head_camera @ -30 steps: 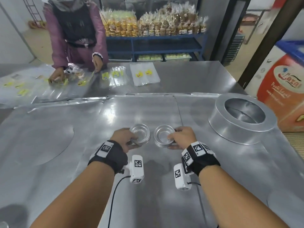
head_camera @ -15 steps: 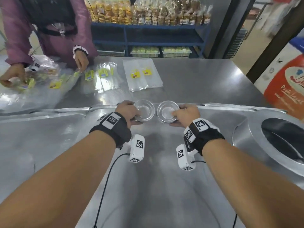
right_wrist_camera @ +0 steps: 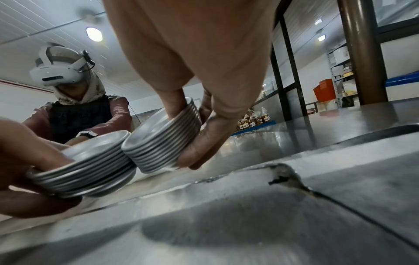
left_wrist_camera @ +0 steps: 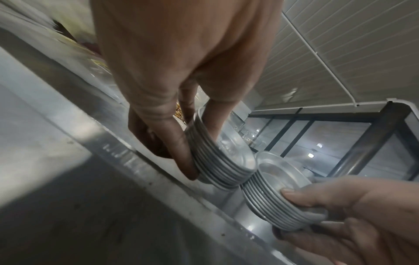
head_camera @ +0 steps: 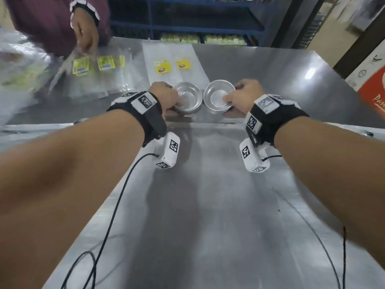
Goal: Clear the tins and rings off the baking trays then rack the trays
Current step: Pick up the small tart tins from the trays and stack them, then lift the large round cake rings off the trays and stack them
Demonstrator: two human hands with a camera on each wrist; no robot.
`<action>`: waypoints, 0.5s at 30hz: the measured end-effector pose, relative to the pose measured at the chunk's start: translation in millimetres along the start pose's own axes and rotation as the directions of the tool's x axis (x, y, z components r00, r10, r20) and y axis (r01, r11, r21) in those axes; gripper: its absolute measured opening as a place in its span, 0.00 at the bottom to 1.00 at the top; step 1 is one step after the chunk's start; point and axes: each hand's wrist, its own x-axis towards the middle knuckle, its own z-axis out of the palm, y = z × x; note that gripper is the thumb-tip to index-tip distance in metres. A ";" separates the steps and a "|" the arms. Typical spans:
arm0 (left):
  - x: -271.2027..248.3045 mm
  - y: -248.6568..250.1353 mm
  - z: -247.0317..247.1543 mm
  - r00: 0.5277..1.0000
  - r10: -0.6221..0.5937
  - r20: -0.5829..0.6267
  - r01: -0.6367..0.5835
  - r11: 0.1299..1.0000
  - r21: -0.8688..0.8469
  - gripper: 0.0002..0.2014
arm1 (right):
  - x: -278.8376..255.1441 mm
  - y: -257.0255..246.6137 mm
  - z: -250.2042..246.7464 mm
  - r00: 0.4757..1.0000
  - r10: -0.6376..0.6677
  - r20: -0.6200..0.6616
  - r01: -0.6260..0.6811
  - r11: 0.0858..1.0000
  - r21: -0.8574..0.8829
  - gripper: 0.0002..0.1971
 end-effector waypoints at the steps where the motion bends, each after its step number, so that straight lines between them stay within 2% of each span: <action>1: 6.0 -1.4 0.7 1.000 -0.008 0.002 0.008 1.000 0.005 0.13 | 5.3 1.2 1.3 1.000 0.008 0.009 -0.007 1.000 -0.010 0.15; 5: 21.7 -2.8 3.8 0.999 -0.026 0.027 0.022 0.992 0.126 0.06 | 21.4 3.3 7.0 0.996 0.074 0.055 -0.073 0.997 -0.024 0.10; 7: 27.8 -3.2 6.1 0.999 -0.035 0.018 0.033 0.991 0.130 0.09 | 29.4 6.0 10.5 0.991 0.117 0.064 -0.116 0.993 -0.030 0.07; 9: 33.5 -3.4 9.1 0.999 -0.041 -0.009 0.042 0.992 0.116 0.14 | 36.8 10.0 13.6 0.986 0.152 0.062 -0.149 0.988 -0.041 0.10; 13: 35.2 -5.1 12.7 0.998 -0.064 -0.015 0.065 0.987 0.150 0.09 | 50.8 21.4 18.1 0.975 0.196 0.107 -0.190 0.980 -0.062 0.11; 15: 36.0 -6.4 13.1 0.997 -0.063 -0.033 0.068 0.983 0.169 0.10 | 48.4 21.9 16.5 0.971 0.204 0.128 -0.194 0.977 -0.084 0.14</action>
